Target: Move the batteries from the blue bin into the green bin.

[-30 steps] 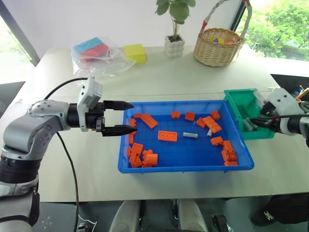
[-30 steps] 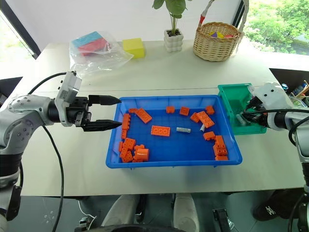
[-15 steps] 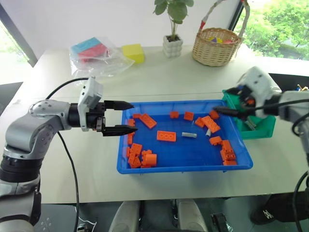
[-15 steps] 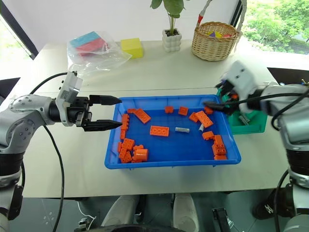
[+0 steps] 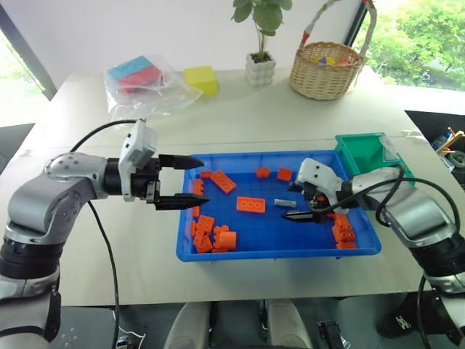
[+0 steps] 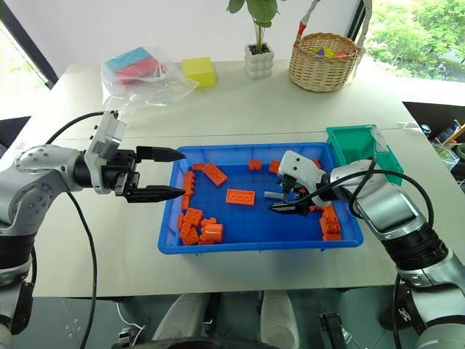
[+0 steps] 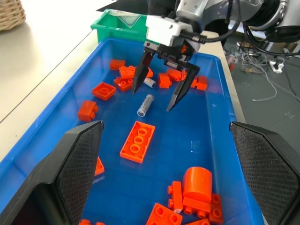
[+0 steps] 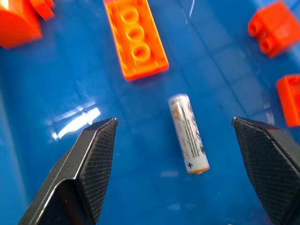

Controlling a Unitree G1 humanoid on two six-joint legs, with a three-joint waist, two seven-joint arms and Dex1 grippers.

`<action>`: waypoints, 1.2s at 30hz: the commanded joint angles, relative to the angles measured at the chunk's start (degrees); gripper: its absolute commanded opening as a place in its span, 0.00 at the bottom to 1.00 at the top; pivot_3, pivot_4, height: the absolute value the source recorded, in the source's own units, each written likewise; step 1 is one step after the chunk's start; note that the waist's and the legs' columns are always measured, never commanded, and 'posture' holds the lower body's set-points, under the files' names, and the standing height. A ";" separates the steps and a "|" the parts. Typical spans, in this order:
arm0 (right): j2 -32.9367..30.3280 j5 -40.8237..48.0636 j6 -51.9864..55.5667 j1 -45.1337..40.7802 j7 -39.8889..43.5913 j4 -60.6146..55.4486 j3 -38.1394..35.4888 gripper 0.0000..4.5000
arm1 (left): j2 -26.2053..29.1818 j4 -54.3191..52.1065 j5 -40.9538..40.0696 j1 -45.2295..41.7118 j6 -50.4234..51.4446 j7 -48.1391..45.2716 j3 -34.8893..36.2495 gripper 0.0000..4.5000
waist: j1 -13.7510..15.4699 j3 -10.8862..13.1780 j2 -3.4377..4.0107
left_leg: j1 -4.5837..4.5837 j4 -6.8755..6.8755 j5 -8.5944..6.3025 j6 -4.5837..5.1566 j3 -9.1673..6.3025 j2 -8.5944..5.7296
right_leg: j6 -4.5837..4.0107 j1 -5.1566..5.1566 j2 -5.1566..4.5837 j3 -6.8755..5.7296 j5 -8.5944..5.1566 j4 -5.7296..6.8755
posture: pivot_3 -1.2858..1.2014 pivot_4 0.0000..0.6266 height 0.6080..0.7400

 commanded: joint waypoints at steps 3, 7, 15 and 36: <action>1.42 -2.74 -3.30 0.27 -0.15 2.89 0.32 0.71 | 0.94 -2.02 -1.01 0.06 -0.01 0.07 1.76 1.00 | -0.01 0.00 0.00 | 0.00 0.00 0.00 0.00 0.00 0.00 | 0.00 0.00 0.00 0.00 0.00 0.00 | 0.52 0.24 0.71; 0.93 -2.40 -2.65 1.60 0.55 0.43 -0.45 0.25 | 0.90 -1.67 -0.84 -0.05 -0.20 -0.19 1.67 1.00 | 0.00 0.00 0.00 | 0.01 0.00 0.00 0.00 0.00 0.00 | 0.00 0.00 0.01 0.00 0.00 0.01 | 0.52 0.24 0.71; -3.82 1.45 3.58 -2.17 -1.05 -5.46 -12.13 0.01 | 0.82 -1.09 -0.39 0.59 -0.67 -0.71 1.43 1.00 | 0.04 0.01 0.01 | 0.02 0.01 0.00 0.00 -0.01 0.00 | 0.01 0.02 0.01 0.00 0.00 0.00 | 0.52 0.24 0.71; -11.70 -3.99 1.41 2.39 -15.33 11.81 -26.48 0.78 | -1.75 1.41 0.86 -2.17 -1.80 -0.52 -0.42 1.00 | 0.83 -0.01 0.04 | 0.01 -0.01 -0.01 0.02 0.07 0.01 | 0.00 0.07 0.00 0.00 0.01 -0.13 | 0.52 0.24 0.71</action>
